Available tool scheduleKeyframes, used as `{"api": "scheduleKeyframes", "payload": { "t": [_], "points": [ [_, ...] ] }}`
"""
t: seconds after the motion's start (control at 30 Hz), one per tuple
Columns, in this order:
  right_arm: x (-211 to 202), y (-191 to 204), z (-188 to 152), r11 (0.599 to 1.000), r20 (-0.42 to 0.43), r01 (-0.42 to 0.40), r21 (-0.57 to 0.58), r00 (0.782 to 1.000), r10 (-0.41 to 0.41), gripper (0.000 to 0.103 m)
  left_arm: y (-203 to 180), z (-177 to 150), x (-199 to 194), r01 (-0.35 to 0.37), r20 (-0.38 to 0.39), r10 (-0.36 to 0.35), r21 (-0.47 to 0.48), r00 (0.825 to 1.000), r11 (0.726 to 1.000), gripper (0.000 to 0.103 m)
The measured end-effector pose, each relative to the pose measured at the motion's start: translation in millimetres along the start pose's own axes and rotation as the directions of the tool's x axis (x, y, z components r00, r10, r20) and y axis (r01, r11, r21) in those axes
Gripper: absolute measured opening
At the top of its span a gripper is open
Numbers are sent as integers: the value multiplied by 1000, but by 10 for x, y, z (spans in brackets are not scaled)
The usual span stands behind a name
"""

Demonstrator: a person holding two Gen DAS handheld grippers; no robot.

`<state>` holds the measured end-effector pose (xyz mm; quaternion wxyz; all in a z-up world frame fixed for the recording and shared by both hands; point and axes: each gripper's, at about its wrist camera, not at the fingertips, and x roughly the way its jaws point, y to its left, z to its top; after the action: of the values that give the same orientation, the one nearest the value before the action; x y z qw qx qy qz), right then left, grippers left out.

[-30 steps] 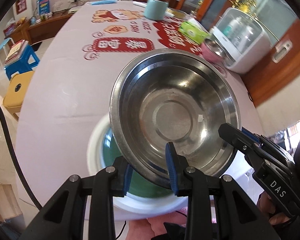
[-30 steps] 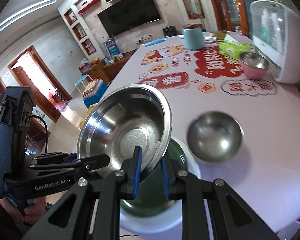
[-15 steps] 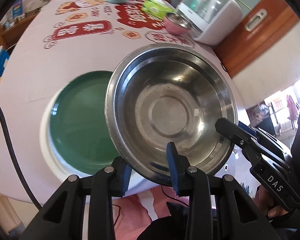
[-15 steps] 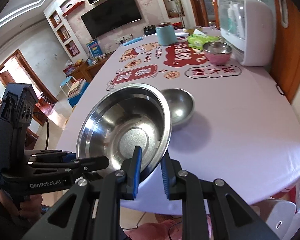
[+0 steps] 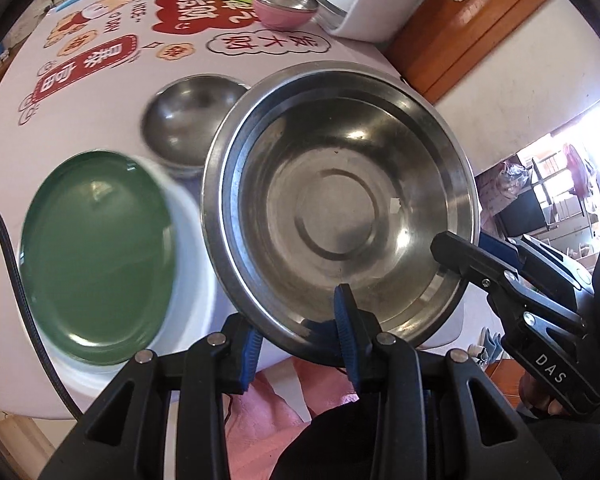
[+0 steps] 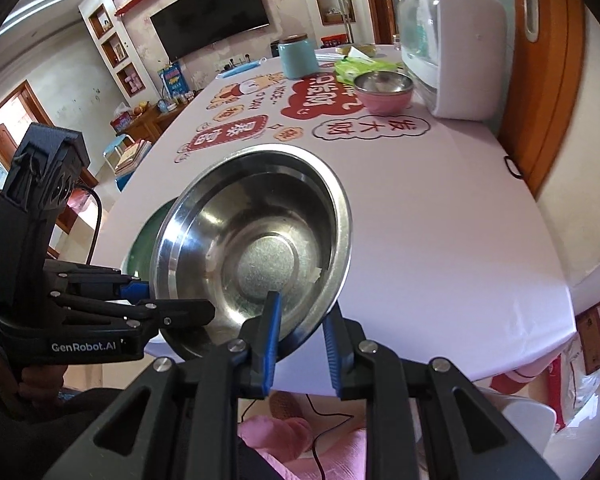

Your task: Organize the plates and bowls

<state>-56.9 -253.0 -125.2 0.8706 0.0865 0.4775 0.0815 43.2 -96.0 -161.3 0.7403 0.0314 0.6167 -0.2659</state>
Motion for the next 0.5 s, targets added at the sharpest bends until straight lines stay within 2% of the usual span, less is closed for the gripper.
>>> {"api": "scheduleKeyframes", "payload": {
  "t": [0.13, 0.5],
  "points": [
    [50, -194, 43, 999, -48, 16, -34, 999, -18, 22, -171, 75, 137, -20, -21, 20, 0, 1000, 1000, 33],
    [343, -595, 188, 991, -186, 3, -132, 982, -28, 24, -359, 236, 507, -47, -78, 40, -95, 996, 994, 34]
  ]
}}
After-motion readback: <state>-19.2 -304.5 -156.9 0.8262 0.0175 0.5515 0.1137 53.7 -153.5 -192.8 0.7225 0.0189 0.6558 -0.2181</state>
